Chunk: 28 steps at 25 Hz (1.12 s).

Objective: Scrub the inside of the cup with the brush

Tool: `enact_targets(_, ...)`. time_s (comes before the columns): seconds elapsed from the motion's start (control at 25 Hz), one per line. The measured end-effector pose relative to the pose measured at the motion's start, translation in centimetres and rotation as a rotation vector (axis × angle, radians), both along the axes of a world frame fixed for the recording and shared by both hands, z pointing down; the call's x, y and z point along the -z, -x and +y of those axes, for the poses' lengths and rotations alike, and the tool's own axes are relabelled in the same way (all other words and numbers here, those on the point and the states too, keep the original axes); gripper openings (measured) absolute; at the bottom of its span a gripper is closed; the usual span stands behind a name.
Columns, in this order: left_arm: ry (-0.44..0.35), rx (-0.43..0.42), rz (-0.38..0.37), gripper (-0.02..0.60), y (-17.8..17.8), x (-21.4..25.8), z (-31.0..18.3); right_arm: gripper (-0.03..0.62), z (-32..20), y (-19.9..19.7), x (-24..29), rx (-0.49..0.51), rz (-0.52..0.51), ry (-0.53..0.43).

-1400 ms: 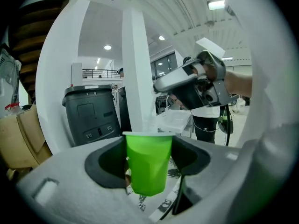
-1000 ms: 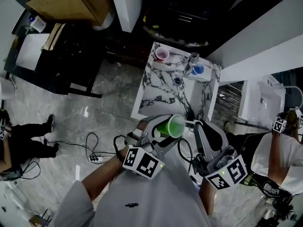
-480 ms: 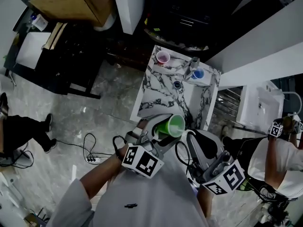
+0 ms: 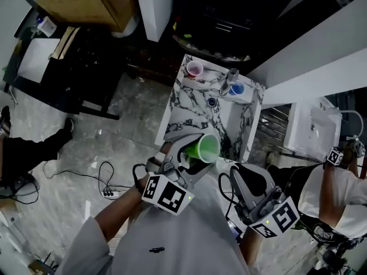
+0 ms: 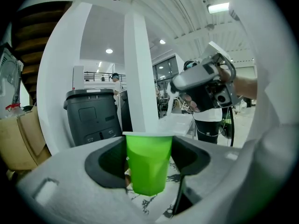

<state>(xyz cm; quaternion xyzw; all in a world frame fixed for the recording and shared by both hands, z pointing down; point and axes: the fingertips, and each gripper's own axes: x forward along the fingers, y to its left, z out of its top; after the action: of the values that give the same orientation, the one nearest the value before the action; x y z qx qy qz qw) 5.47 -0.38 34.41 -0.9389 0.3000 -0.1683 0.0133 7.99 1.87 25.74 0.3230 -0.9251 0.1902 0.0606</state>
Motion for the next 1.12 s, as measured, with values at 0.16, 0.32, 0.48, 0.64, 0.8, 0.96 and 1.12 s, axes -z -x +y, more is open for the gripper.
enact_targets(0.16,-0.008,-0.007,-0.002,0.302,-0.2,0.2,0.4,0.023,-0.3,-1.1,-0.7,-0.035,0.036,0.004)
enact_targets(0.32,-0.004,-0.024,0.002,0.302,-0.6,0.4,1.2,0.023,-1.1,-1.7,-1.1,-0.072,0.051,-0.003)
enact_targets(0.48,0.001,-0.043,0.008,0.302,-1.2,0.4,2.0,0.023,-1.7,-1.8,-1.3,-0.089,0.047,-0.012)
enact_targets(0.64,0.0,-0.063,0.004,0.302,-1.9,0.3,2.8,0.023,-1.9,-1.4,-1.1,-0.085,0.01,-0.019)
enact_targets(0.8,-0.004,-0.078,0.002,0.302,-2.4,0.1,3.3,0.023,-2.1,-0.6,-0.7,-0.081,-0.02,-0.031)
enact_targets(0.96,0.0,-0.088,0.012,0.304,-2.7,0.2,4.0,0.023,-1.7,0.5,-0.3,-0.07,-0.044,-0.038)
enact_targets(1.12,-0.005,-0.093,0.016,0.304,-2.9,0.4,3.9,0.023,-1.0,0.9,0.4,-0.041,-0.073,-0.043)
